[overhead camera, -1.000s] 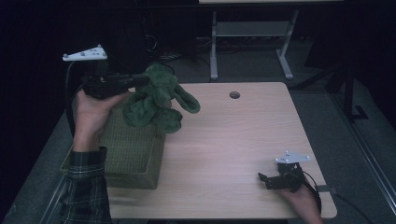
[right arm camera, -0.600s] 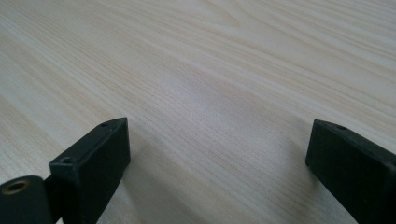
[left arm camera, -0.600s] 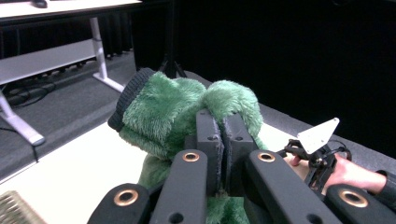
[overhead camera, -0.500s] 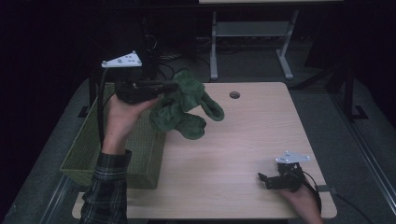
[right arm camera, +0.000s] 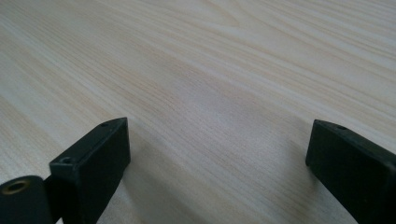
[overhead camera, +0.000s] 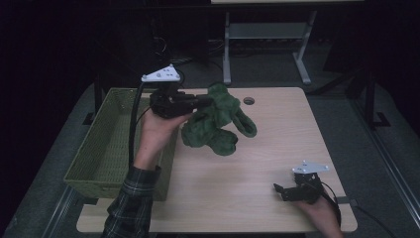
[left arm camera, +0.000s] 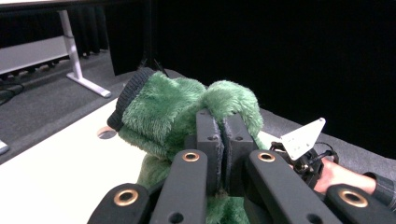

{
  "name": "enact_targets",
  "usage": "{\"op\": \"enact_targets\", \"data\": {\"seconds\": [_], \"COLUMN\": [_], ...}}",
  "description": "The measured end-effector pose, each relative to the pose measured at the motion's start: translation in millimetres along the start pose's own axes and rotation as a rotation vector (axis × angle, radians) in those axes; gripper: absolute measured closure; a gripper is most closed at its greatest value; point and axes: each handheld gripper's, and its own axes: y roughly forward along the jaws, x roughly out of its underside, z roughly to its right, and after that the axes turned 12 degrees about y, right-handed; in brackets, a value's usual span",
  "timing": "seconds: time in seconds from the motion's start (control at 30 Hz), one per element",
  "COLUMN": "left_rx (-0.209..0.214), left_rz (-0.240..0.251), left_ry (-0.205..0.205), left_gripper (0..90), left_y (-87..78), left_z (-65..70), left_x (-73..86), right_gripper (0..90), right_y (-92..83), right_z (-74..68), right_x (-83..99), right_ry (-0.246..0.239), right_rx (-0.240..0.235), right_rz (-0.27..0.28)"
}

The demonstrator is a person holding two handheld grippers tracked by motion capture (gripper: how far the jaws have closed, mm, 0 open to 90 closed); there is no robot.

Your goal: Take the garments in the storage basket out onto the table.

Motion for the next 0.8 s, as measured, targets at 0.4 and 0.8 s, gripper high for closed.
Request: {"op": "enact_targets", "data": {"seconds": [0.4,0.8], "left_rx": [0.04,0.072], "left_rz": [-0.02,-0.05], "left_ry": [-0.016,-0.035], "left_gripper": [87.5,87.6], "left_y": [35.3,81.2], "left_z": [13.3,26.2], "left_x": [14.5,29.7], "right_gripper": [6.0,6.0], "right_y": [0.0,-0.1], "right_z": [0.1,0.1], "right_x": [0.0,-0.1], "right_ry": [-0.001,-0.002], "right_rx": [0.0,0.002], "right_rz": [0.0,0.0]}}
